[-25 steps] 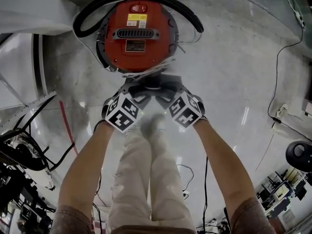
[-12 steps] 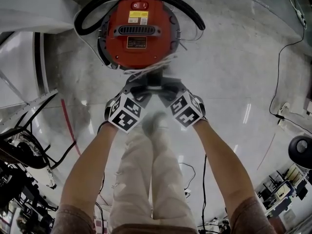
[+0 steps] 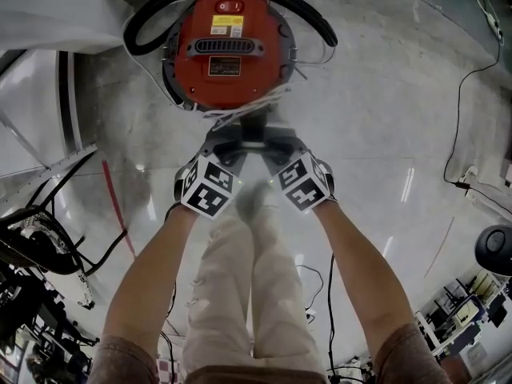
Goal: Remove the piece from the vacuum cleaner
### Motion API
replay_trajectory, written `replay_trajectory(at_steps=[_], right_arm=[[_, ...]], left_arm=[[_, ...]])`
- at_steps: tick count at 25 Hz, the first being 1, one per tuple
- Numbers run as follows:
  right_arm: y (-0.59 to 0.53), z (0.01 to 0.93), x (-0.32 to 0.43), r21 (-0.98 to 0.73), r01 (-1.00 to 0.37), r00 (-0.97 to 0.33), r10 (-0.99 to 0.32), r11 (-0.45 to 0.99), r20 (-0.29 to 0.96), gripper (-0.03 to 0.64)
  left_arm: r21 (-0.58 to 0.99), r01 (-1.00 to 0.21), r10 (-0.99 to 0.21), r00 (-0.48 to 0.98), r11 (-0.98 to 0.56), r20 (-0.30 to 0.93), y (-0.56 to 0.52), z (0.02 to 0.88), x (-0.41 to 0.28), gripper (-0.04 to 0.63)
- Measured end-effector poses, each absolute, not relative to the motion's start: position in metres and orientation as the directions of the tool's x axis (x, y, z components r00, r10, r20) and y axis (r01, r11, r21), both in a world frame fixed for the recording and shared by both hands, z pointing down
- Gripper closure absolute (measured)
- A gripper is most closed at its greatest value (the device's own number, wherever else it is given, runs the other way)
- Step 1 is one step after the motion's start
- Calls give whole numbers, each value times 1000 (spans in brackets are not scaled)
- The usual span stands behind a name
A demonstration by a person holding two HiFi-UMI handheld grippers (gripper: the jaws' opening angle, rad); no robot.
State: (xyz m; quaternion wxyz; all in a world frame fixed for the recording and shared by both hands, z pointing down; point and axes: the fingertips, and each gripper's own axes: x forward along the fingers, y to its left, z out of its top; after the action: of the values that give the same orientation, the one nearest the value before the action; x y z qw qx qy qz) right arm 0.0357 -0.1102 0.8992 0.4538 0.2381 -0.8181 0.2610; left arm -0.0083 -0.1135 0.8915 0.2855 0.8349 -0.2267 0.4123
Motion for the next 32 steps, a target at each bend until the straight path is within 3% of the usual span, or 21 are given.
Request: replay_trajectory(at_steps=[8,15,23,32], right_arm=[[-68,902,33,-269,-591,-488,-72,761,870,571],[-70,872,32,-266,-628,-510,-129,732,851,571],[-65,766,30,-287,-656,-554,-188,698,811,566],[-95,613,43,-242,-660,-584,-283,712,760,558]], left_arm=[[342,-562,-66,582,-754,811,-72,892,-9,534],[330,-555,-78,587,-764,806,-73,862,-11,535],[344,-519,-64,617,-782,784,-70,756,-13,534],[282,-490,-131,651,-825,748,-97,603,0,535]])
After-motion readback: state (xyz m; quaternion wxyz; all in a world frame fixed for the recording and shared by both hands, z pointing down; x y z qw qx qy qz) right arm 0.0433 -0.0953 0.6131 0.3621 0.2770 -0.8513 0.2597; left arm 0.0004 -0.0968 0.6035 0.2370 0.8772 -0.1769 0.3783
